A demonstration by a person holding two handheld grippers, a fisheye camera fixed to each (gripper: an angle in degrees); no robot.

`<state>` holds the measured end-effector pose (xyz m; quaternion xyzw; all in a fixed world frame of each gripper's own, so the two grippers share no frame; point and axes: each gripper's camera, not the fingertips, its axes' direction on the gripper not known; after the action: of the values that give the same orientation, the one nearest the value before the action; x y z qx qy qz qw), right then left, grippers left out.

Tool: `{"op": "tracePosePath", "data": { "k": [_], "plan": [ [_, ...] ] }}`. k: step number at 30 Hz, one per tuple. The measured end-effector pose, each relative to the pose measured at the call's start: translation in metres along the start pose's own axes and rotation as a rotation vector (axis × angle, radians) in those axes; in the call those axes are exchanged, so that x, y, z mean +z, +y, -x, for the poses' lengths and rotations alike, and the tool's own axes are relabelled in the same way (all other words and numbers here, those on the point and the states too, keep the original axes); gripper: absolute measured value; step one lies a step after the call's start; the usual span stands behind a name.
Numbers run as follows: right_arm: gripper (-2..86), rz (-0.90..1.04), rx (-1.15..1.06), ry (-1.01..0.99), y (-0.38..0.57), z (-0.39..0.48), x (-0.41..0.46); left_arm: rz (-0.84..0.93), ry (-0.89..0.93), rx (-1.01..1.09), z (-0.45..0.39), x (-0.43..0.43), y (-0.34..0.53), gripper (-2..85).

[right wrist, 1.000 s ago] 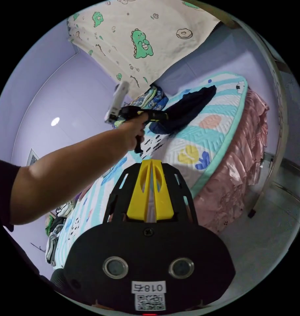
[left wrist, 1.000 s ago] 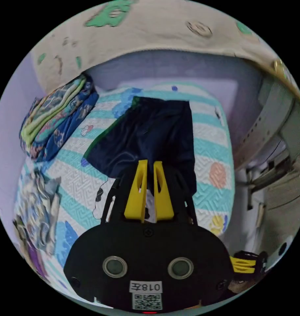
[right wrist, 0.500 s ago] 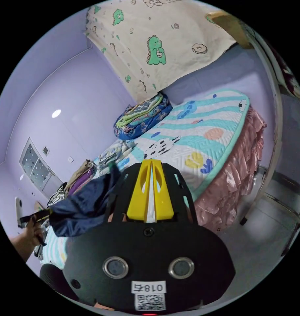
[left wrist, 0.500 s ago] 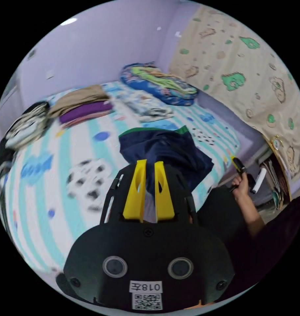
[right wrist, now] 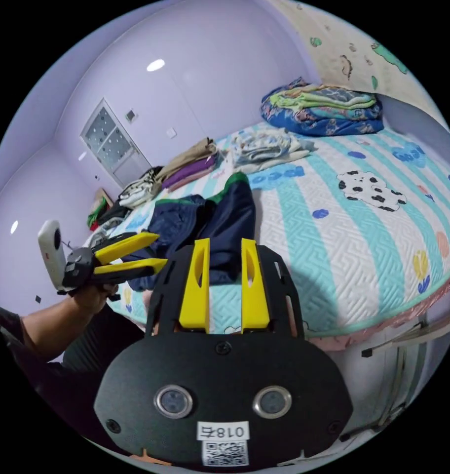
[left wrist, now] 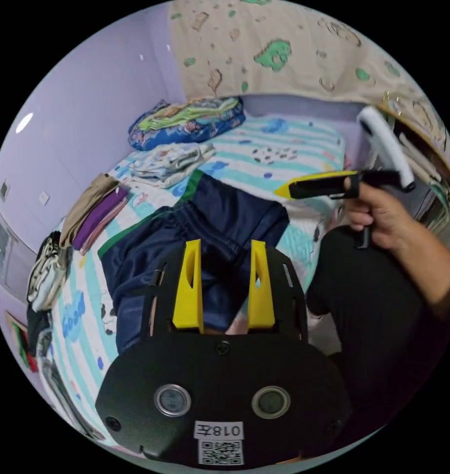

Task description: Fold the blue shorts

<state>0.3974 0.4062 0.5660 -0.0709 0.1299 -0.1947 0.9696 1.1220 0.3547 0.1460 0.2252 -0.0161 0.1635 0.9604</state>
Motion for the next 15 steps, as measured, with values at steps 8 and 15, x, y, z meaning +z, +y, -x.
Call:
{"op": "tracePosePath", "data": {
  "k": [8, 15],
  "plan": [
    [8.4, 0.074, -0.038, 0.057, -0.007, 0.039, 0.013, -0.048, 0.057, -0.223, 0.083, 0.016, 0.101, 5.7],
    [9.6, -0.005, -0.201, 0.020, -0.020, 0.104, 0.010, -0.250, 0.483, -0.613, 0.229, -0.034, 0.326, 5.8]
  ]
}}
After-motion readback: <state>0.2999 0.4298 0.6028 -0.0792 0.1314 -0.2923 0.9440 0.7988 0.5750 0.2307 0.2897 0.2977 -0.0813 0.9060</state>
